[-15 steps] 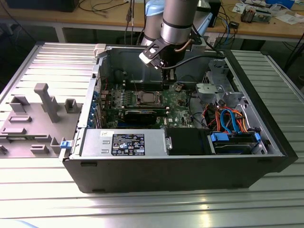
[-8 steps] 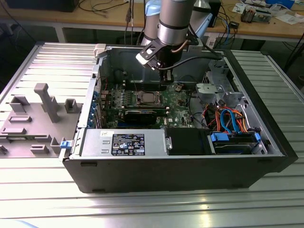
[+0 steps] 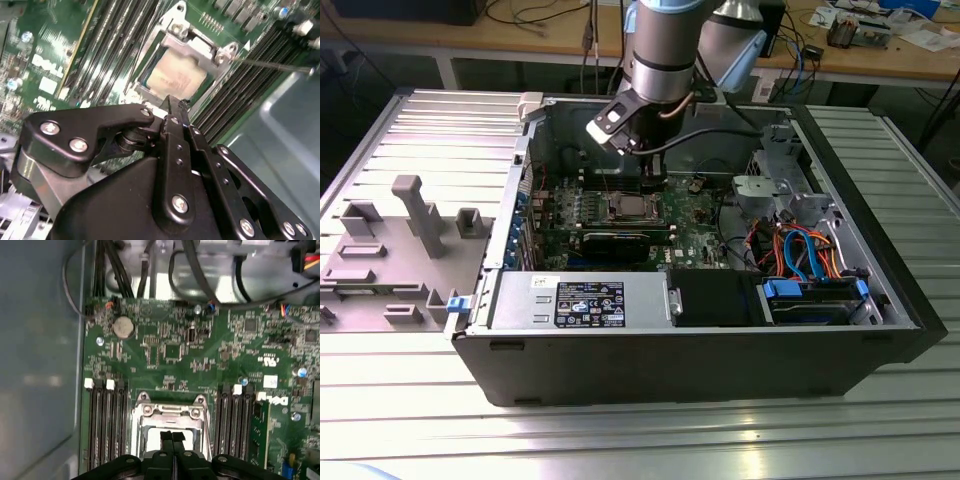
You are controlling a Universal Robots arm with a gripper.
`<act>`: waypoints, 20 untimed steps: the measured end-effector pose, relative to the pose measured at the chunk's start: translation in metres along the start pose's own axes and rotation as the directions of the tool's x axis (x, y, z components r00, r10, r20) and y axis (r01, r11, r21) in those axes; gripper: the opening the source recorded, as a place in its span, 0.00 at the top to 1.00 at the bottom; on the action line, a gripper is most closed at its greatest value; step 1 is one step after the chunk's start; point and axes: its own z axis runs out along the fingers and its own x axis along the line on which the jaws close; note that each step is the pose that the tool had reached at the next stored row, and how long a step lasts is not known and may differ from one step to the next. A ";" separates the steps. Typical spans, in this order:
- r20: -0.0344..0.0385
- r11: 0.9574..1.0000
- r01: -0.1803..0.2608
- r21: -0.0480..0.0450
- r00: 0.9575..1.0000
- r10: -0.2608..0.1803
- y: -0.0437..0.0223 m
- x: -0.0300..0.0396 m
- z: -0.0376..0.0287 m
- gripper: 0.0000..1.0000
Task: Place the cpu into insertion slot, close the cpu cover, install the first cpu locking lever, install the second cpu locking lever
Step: 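Close the cpu cover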
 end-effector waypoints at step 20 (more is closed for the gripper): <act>-0.006 1.000 0.003 0.002 1.000 -0.003 -0.0367 0.0011 0.0268 0.89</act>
